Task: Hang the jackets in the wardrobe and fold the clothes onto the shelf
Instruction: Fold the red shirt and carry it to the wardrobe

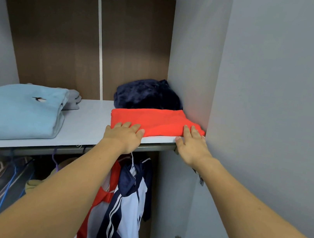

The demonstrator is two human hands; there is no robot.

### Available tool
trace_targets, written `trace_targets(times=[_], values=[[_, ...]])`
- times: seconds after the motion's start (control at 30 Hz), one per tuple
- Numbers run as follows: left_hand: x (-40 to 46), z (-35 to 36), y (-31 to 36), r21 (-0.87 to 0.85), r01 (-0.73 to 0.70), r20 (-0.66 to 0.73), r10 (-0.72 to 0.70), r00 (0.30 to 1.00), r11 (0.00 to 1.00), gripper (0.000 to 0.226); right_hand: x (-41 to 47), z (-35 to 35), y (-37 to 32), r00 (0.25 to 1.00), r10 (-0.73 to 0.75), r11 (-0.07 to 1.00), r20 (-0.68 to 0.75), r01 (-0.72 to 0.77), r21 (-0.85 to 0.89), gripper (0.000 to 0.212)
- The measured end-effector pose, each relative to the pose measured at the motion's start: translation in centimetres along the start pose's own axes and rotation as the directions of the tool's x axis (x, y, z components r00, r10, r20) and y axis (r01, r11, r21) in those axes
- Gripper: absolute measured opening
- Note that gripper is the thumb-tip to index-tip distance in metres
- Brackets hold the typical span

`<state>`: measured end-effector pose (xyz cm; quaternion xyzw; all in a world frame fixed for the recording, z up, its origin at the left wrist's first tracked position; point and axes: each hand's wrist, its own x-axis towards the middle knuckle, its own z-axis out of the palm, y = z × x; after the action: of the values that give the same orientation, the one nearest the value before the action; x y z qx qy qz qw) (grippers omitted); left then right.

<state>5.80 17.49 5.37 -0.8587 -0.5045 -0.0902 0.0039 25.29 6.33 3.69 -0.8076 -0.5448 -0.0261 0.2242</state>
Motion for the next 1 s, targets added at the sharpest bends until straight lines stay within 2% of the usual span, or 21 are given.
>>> trace_targets(times=[0.27, 0.43, 0.7, 0.8, 1.0], values=[[0.2, 0.1, -0.4, -0.008, -0.025, -0.018, 0.025, 1.0, 1.0, 0.061, -0.9, 0.1, 0.2, 0.999, 0.042, 0.999, -0.003, -0.042, 0.015, 0.064], [-3.2, 0.1, 0.0, 0.025, -0.052, -0.189, 0.056, 0.98, 0.998, 0.063, -4.1, -2.0, -0.3, 0.999, 0.002, 1.0, -0.049, -0.001, 0.012, 0.066], [-11.2, -1.0, 2.3, 0.038, -0.183, -0.403, 0.183, 0.897, 0.982, 0.06, -11.7, -5.3, -1.1, 0.99, -0.101, 0.994, -0.097, 0.105, 0.031, 0.067], [-13.7, -1.7, 3.2, 0.085, -0.247, -0.455, 0.258, 0.852, 0.965, 0.061, -14.9, -6.9, -1.2, 0.99, -0.098, 0.994, -0.105, 0.102, 0.031, 0.068], [-17.5, -3.8, 5.7, 0.04, -0.408, -0.524, 0.367, 0.769, 0.912, 0.063, -21.3, -10.7, -1.2, 0.977, -0.06, 0.998, -0.206, 0.058, -0.02, 0.065]])
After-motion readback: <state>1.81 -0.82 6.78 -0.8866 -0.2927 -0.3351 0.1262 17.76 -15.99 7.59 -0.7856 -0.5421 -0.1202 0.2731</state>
